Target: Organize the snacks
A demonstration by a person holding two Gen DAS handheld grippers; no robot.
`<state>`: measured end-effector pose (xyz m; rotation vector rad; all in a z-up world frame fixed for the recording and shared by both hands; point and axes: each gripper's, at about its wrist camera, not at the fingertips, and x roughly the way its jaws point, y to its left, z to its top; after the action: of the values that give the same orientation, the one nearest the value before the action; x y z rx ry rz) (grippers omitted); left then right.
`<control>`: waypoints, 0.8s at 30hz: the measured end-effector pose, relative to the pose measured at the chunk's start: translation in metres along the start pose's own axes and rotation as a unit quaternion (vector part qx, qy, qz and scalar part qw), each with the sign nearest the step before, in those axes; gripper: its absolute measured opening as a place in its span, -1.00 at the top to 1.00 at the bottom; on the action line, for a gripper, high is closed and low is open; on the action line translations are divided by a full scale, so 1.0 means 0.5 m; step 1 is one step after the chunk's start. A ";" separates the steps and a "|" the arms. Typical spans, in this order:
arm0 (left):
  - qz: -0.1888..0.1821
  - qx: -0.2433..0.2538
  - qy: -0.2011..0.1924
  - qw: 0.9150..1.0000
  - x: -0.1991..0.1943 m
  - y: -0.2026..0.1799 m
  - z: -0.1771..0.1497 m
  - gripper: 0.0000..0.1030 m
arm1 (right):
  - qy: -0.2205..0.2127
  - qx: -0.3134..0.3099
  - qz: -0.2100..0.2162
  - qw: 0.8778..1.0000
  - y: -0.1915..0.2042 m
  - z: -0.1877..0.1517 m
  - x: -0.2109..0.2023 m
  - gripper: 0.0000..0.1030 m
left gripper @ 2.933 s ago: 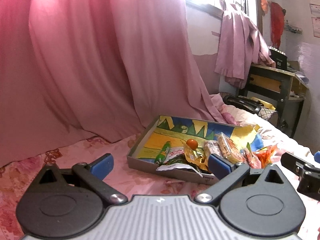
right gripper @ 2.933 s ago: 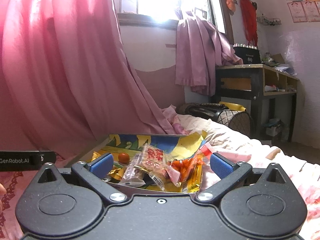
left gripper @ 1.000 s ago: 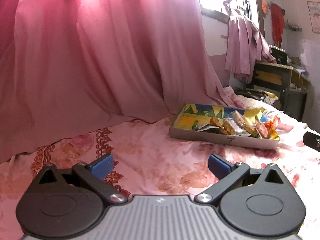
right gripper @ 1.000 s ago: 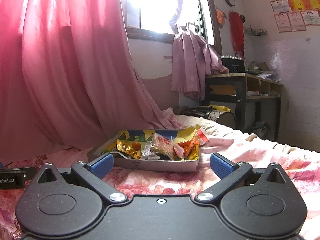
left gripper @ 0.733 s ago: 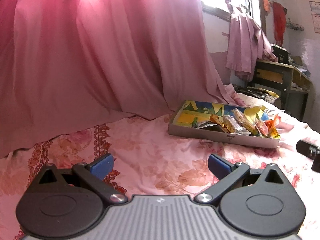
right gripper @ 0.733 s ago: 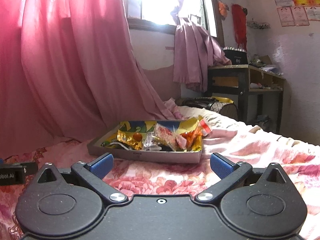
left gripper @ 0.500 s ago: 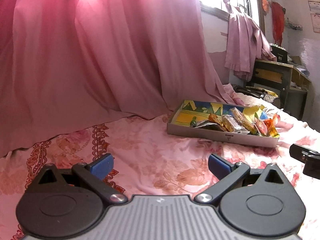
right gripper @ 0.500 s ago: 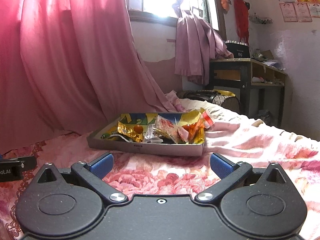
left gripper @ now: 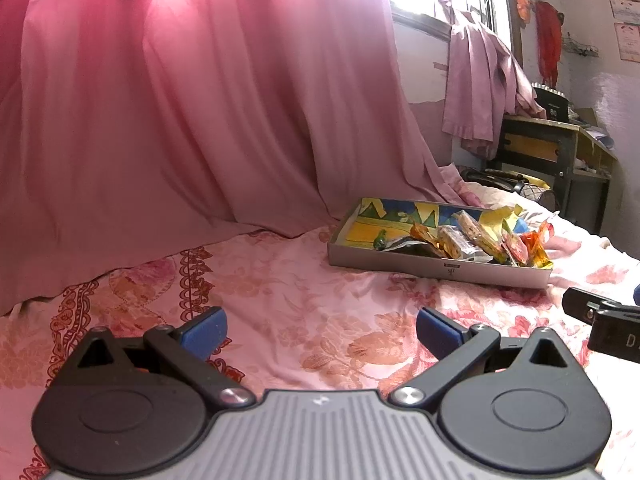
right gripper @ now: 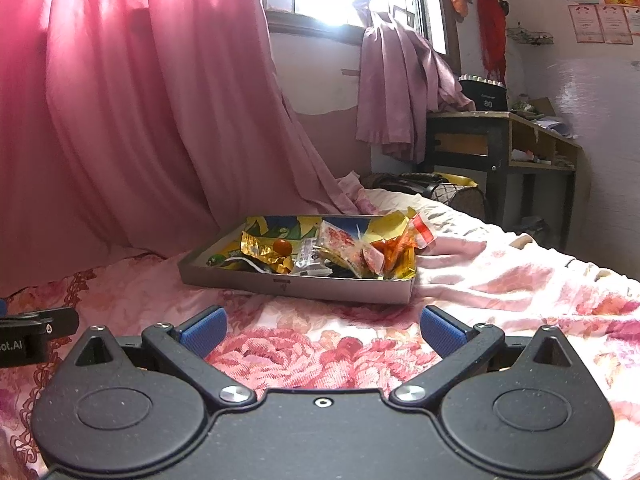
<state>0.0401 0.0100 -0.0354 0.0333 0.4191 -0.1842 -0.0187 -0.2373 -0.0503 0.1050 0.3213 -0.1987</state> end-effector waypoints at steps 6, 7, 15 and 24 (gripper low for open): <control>0.000 0.001 0.001 1.000 0.001 -0.001 0.000 -0.99 | 0.002 -0.001 0.001 1.000 0.000 -0.001 0.002 -0.99; 0.000 0.001 0.001 1.000 0.001 0.000 0.000 -0.99 | 0.002 -0.001 0.001 1.000 0.000 -0.001 0.002 -0.99; -0.001 0.003 -0.001 1.000 0.005 0.001 0.000 -0.99 | 0.005 -0.003 0.002 1.000 0.002 -0.004 0.006 -0.99; 0.000 0.002 -0.001 1.000 0.004 0.000 -0.001 -0.99 | 0.006 -0.003 0.002 1.000 0.003 -0.004 0.006 -0.99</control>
<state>0.0418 0.0097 -0.0365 0.0369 0.4177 -0.1858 -0.0164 -0.2362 -0.0529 0.1016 0.3336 -0.1934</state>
